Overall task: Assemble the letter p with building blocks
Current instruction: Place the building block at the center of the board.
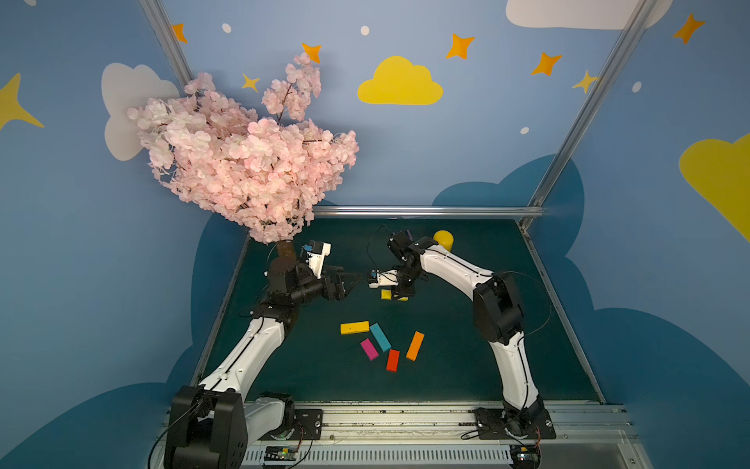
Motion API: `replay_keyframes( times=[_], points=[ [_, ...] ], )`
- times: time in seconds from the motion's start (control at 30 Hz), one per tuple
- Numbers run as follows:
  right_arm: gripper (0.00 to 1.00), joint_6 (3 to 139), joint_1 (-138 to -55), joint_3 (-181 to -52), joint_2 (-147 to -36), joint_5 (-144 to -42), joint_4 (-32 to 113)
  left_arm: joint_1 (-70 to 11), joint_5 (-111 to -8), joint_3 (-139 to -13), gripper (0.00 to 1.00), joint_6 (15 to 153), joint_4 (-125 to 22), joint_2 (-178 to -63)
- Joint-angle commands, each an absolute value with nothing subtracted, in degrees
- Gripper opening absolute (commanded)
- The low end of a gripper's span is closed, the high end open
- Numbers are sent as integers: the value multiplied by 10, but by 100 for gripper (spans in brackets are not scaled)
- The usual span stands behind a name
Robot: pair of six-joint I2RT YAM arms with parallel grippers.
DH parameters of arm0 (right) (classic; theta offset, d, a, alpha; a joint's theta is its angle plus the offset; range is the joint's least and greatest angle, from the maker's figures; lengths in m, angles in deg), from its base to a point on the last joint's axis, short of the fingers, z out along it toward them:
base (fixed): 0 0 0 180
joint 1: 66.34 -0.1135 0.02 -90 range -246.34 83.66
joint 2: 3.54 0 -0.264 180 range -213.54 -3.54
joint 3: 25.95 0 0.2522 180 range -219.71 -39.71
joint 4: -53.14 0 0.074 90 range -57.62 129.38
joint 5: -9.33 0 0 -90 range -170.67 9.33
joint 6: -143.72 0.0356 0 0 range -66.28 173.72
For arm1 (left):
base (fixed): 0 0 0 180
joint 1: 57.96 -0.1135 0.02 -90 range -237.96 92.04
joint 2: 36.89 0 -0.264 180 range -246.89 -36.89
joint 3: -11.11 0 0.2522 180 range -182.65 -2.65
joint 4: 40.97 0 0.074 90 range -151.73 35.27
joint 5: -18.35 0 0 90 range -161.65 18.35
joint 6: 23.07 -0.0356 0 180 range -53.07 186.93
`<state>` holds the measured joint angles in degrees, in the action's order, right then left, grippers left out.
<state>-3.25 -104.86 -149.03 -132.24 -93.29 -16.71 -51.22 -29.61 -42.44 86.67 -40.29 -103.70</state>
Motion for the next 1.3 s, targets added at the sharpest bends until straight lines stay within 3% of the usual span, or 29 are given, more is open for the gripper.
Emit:
replay_keyframes(
  times=[0.0, 0.73, 0.97, 1.13, 1.27],
  points=[
    [21, -67, -1037, -1501, -1339, -950, -238, -515, -292, -440, 100, 865, -411, -1038],
    [30, -16, -1058, -1502, -1384, -852, -206, -514, -295, -435, 100, 868, -409, -1038],
    [46, 46, -1060, -1501, -1310, -855, -178, -514, -300, -443, 100, 873, -418, -1006],
    [83, 64, -1069, -1462, -1233, -870, -157, -514, -312, -440, 100, 869, -424, -989],
    [88, 171, -1077, -1456, -1196, -841, -147, -513, -313, -438, 100, 878, -422, -985]
  ],
)
